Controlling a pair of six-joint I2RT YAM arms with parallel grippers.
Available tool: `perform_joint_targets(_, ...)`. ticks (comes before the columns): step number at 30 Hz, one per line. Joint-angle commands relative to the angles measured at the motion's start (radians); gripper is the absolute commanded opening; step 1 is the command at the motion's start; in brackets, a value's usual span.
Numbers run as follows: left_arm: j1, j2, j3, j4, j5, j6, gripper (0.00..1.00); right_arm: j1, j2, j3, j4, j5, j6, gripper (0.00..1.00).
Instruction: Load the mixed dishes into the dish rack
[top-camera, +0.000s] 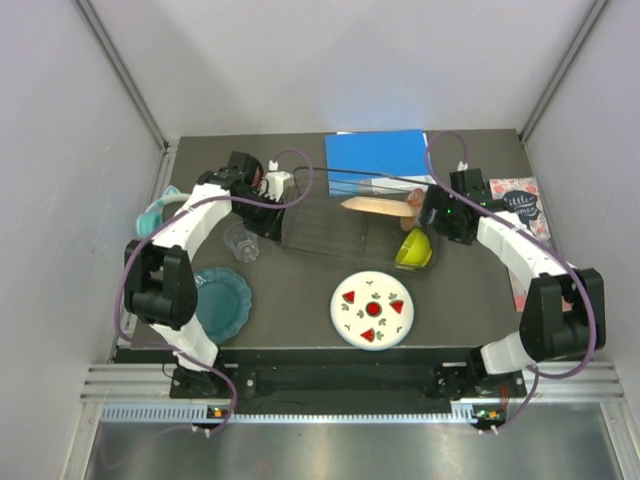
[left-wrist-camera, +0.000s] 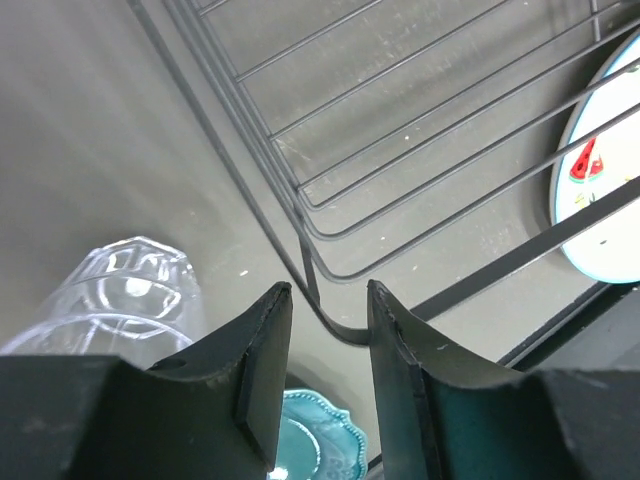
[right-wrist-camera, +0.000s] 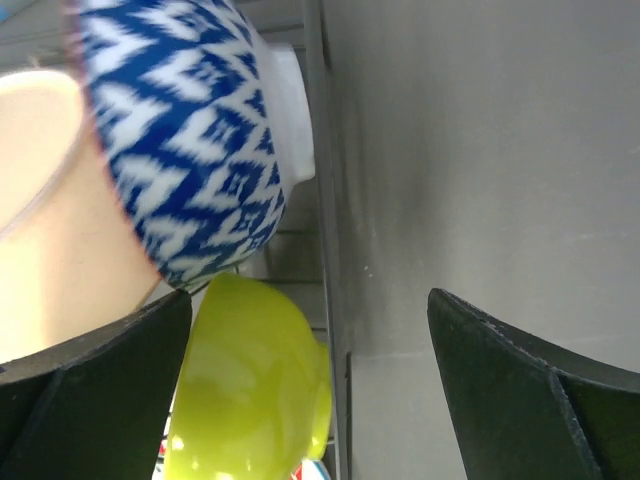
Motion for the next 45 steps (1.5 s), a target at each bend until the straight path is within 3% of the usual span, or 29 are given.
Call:
perform_joint_targets(1, -0.001, -0.033, -0.056, 0.040, 0.035, -0.029, 0.41, -0.032, 0.063, 0.038, 0.014, -0.034, 0.000, 1.00)
perform_joint_targets(5, -0.004, 0.001, -0.042, 0.073, 0.040, -0.045, 0.41, -0.017, 0.052, 0.069, 0.019, -0.127, -0.043, 1.00)
perform_joint_targets(9, -0.006, 0.038, 0.018, 0.074, 0.048, -0.055, 0.41, -0.012, 0.017, 0.098, -0.009, -0.118, -0.046, 1.00)
perform_joint_targets(14, -0.010, 0.038, -0.028, 0.100, 0.040, -0.063, 0.41, -0.021, 0.042, 0.152, -0.031, -0.132, -0.063, 1.00)
perform_joint_targets(21, -0.012, -0.031, -0.158, 0.123, 0.031, -0.071, 0.41, -0.048, 0.091, 0.256, -0.052, -0.150, -0.084, 1.00)
perform_joint_targets(32, -0.019, -0.161, -0.207, 0.073, 0.055, -0.109, 0.40, -0.081, 0.132, 0.291, -0.054, -0.198, -0.100, 1.00)
perform_joint_targets(37, -0.024, -0.187, -0.214, 0.063, 0.048, -0.121, 0.41, -0.080, 0.022, 0.275, -0.103, -0.074, -0.107, 1.00)
perform_joint_targets(39, -0.024, -0.189, -0.191, 0.044, 0.048, -0.128, 0.41, -0.078, -0.128, 0.218, -0.071, 0.003, -0.100, 1.00)
perform_joint_targets(41, -0.024, -0.198, -0.168, 0.036, 0.038, -0.131, 0.42, -0.078, -0.301, 0.114, 0.022, -0.033, -0.104, 1.00)
perform_joint_targets(43, -0.024, -0.200, -0.146, 0.036, 0.002, -0.129, 0.46, -0.045, -0.343, 0.072, 0.008, -0.026, -0.025, 1.00)
perform_joint_targets(45, -0.024, -0.189, -0.108, 0.036, -0.034, -0.128, 0.57, -0.051, -0.360, -0.026, 0.015, -0.139, 0.035, 1.00)
